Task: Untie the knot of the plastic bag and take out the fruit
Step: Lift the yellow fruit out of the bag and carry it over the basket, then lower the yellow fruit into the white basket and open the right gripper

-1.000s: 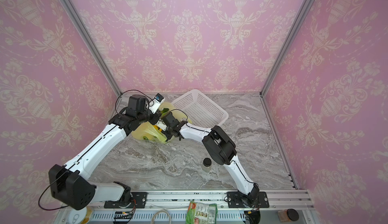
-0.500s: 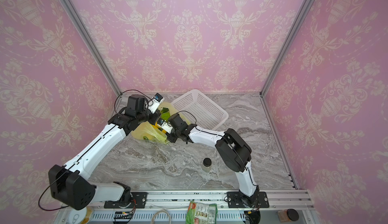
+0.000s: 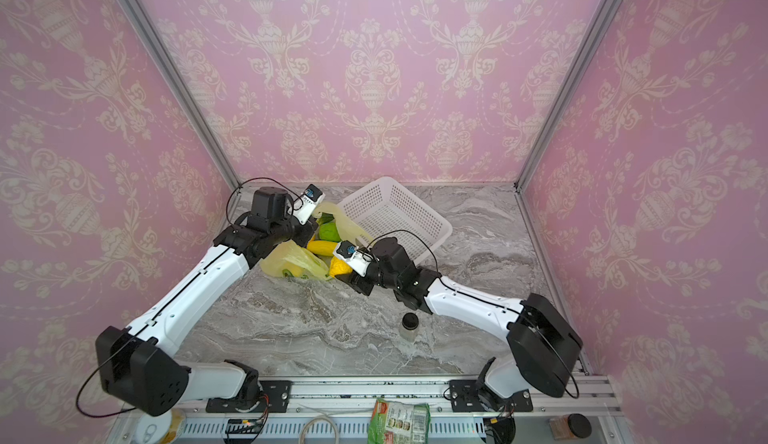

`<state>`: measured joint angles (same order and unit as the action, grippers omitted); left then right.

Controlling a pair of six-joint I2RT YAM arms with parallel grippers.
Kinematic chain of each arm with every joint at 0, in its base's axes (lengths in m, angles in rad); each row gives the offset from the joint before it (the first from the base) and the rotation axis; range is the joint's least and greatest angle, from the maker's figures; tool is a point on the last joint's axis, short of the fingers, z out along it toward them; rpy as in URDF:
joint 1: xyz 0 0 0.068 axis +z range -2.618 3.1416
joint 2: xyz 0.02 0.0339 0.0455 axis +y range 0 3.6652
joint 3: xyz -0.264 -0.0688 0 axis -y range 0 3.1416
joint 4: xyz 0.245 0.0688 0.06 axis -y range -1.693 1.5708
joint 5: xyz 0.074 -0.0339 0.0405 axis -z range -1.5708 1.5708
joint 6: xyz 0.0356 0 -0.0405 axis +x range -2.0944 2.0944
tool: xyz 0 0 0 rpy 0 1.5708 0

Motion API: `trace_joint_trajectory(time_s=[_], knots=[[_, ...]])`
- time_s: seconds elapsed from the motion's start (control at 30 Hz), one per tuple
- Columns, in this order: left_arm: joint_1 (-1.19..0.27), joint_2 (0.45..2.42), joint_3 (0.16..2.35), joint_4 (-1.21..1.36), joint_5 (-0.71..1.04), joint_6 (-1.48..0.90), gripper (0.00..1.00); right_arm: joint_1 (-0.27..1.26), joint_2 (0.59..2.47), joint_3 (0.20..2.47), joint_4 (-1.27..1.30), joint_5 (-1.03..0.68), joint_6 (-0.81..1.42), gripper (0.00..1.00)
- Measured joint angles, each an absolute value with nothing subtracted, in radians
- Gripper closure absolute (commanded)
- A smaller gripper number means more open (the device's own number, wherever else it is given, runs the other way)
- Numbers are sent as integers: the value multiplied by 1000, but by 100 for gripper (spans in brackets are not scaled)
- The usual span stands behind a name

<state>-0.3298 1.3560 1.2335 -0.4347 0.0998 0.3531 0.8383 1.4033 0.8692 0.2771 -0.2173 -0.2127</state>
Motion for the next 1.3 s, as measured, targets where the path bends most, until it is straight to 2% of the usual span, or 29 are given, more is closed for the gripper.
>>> trace_joint_trajectory(time_s=[0.3,0.57,0.7,0.93,1.17,1.3], knots=[[-330,1356,1234,-435,100,353,96,754,1119,620,566,-172,-86,84],[-330,1356,1234,-435,100,353,96,580,1110,560,682,10,91,85],[-330,1356,1234,-435,100,353,96,494,1181,611,624,73,186,86],[-330,1356,1234,-435,100,353,95,382,1390,826,409,106,308,86],[-330,1356,1234,-435,100,352,95,339,1591,1014,203,134,335,78],[-330,1356,1234,-435,100,352,95,336,1722,1158,61,166,332,76]])
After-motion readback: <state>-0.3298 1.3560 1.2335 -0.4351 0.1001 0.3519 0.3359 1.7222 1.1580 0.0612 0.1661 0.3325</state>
